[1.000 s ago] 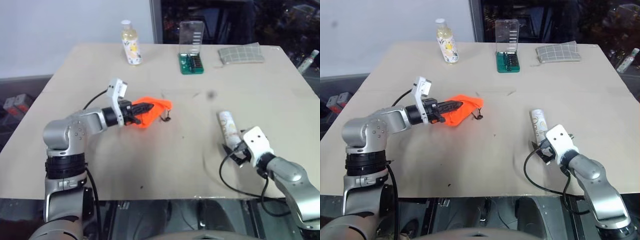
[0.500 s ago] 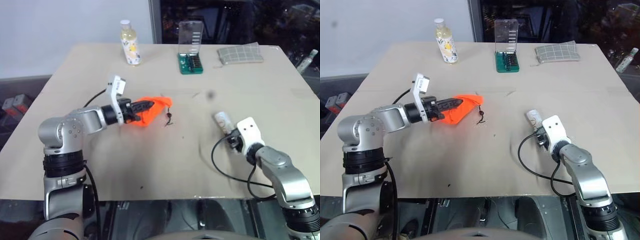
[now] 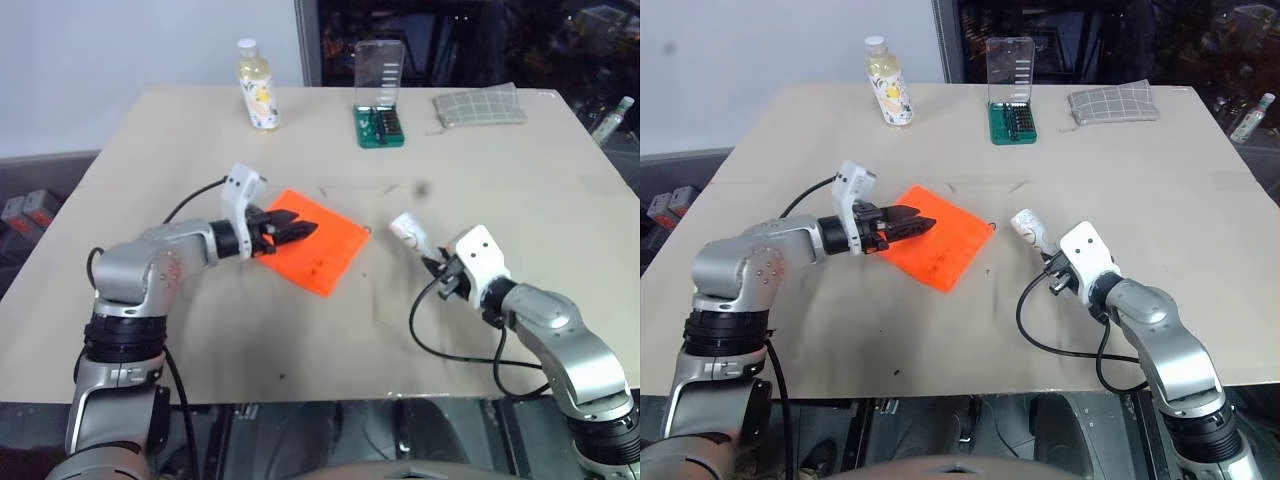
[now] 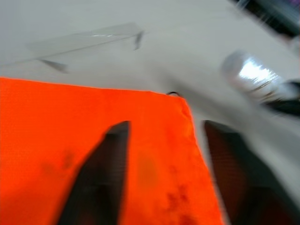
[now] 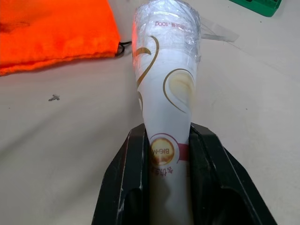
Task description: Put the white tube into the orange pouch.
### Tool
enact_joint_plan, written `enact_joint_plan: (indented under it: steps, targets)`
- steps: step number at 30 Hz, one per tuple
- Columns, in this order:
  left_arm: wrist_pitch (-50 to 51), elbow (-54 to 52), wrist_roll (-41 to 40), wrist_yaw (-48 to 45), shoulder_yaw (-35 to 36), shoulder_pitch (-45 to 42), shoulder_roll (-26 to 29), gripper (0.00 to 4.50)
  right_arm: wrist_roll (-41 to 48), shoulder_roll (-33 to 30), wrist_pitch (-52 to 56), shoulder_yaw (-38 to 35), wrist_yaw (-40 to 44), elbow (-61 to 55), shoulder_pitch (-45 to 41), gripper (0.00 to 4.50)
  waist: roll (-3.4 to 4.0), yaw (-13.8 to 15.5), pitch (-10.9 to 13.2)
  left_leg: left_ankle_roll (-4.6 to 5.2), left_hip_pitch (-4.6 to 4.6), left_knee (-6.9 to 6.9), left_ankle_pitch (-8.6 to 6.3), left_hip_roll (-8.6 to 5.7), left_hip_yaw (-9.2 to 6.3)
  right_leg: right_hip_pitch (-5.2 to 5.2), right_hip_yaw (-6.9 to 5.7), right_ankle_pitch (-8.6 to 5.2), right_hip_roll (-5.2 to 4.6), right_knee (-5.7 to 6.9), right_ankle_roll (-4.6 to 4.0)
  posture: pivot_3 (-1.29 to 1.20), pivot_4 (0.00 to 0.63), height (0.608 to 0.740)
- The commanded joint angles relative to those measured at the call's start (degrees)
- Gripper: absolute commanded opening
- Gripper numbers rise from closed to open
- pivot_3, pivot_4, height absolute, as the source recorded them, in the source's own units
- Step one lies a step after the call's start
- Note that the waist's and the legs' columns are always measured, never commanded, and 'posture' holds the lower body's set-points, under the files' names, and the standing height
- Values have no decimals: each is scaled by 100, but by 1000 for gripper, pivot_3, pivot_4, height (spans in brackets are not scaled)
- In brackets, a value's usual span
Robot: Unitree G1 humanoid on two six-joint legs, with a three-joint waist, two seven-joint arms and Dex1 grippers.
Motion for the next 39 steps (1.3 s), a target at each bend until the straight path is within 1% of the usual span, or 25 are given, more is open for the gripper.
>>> enact_joint_plan:
  steps: [1,5,6,7,9,10,14,16,17,18,20,21,22,25,29,32,34,37,39]
  targets:
    - [-915,-9,704,-205,-500,120,224,3474,68,22,-92,-156,-70,-394,79,925,0,0,0,0,-1,0,0,0,0,-1,0,0,1,0,0,0,150,740]
    - [-1417,-334,1052,-483,-920,267,329,3474,95,-25,-104,-230,-75,-524,251,925,0,-3,1,1,-3,-7,0,0,0,-3,2,0,-3,0,0,0,150,740]
    - [-1497,-501,1213,-441,-1073,326,349,3474,103,-45,-123,-250,-76,-566,327,925,0,-3,1,1,-4,-7,0,0,1,-6,2,0,-4,0,0,0,150,740]
    - [-1840,-695,1546,-438,-1313,430,434,3474,104,-66,-142,-272,-81,-603,401,925,0,-3,1,1,-5,-8,0,0,1,-6,2,0,-6,-1,0,0,150,740]
    - [-2194,-965,2081,-347,-1648,567,581,3474,106,-89,-158,-301,-100,-648,487,925,0,-1,1,1,-6,-11,-1,0,3,-5,5,0,-9,-4,0,0,150,740]
    - [-2093,-1018,2139,-297,-1719,571,548,3474,114,-89,-158,-324,-115,-669,517,925,0,0,1,1,-6,-11,-1,0,4,-6,7,0,-10,-5,0,0,150,740]
    - [-1986,-871,2570,-351,-2157,526,517,3474,125,-101,-147,-371,-140,-718,586,925,1,2,2,1,-4,-10,-1,1,6,-6,4,-9,-7,-3,-4,0,150,740]
    - [-2219,-585,3007,-305,-2445,501,538,3474,121,-113,-140,-368,-138,-739,612,925,3,5,0,1,0,-10,-1,3,4,-5,0,-17,-5,-2,13,0,150,740]
    - [-2231,-452,3092,-271,-2486,485,478,3474,127,-116,-128,-376,-140,-745,615,925,3,6,0,1,3,-10,-1,3,4,-2,0,-16,-6,-2,17,0,150,740]
    - [-2249,-347,3129,-279,-2503,477,429,2945,130,-120,-118,-379,-142,-744,609,925,3,3,-1,1,4,-10,0,3,5,3,1,-15,-5,-2,19,0,150,740]
    - [-2329,-237,3165,-318,-2475,480,364,2240,135,-129,-109,-386,-143,-740,597,925,3,-15,-2,2,8,-9,0,3,5,3,2,-14,-2,-2,22,0,150,740]
    - [-2212,-232,2963,-376,-2308,510,286,1756,142,-137,-103,-398,-140,-760,609,925,6,-25,-3,2,9,-9,0,3,5,3,2,-14,-2,-2,23,0,150,740]
    - [-2086,-216,2799,-440,-2165,537,244,1425,147,-145,-100,-403,-139,-784,625,925,7,-42,-3,2,9,-9,0,3,5,3,2,-14,-2,-2,24,0,150,740]
    - [-1917,-45,2497,-716,-1900,486,267,20,140,-156,-105,-373,-143,-816,626,925,3,-40,-1,22,2,-8,12,6,-4,0,-8,-14,2,1,24,0,150,740]
    - [-1762,218,2289,-900,-1676,288,234,20,102,-152,-150,-303,-150,-776,580,925,3,-39,-1,22,2,-8,12,5,-4,0,-8,-15,2,1,25,0,150,740]
    - [-1430,489,1671,-1582,-1188,134,499,20,86,-103,-173,-261,-186,-759,558,925,2,-46,0,22,0,-7,12,3,-3,0,-8,-15,3,0,25,0,150,740]
    - [-1942,770,1598,-2111,-1040,140,786,20,84,-81,-191,-245,-203,-753,559,925,3,-62,2,22,-1,-8,12,4,-4,-2,-8,-15,6,0,25,0,150,740]
    - [-2469,1063,1710,-2516,-1050,111,1101,20,57,-76,-250,-206,-226,-734,601,925,5,-47,4,22,-1,-13,12,6,-3,-12,-6,-3,2,0,4,0,150,740]
    - [-2522,1182,1589,-2995,-1096,116,1269,20,60,-69,-269,-205,-241,-723,610,925,6,-17,5,22,-2,-14,11,3,-3,-11,-5,-2,-4,-2,3,0,150,740]
